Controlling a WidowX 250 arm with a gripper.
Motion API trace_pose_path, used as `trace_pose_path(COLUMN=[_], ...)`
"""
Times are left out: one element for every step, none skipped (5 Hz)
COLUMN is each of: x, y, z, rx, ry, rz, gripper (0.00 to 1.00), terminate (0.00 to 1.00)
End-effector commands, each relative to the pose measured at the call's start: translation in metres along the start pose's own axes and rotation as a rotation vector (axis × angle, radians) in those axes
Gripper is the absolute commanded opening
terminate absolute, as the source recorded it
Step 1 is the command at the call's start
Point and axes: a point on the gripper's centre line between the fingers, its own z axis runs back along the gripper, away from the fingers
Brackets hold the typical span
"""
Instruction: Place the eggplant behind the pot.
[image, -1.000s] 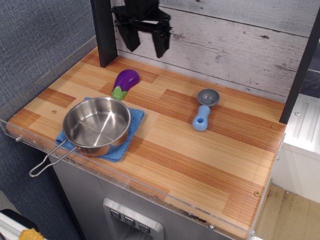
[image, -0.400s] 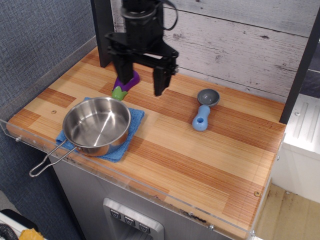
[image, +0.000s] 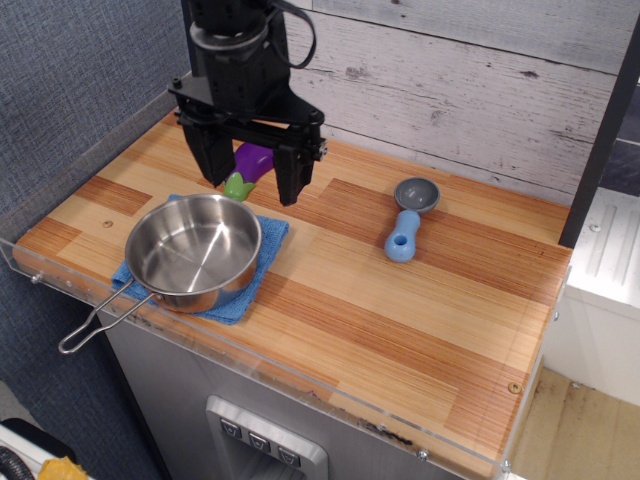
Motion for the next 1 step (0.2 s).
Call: trace_pose_path(x=[-0.0096], y=[0.0063], z=[0.0145], rx=[0.006], ry=[-0.044], rz=[-0.004], gripper=[1.0], terminate=[1.0])
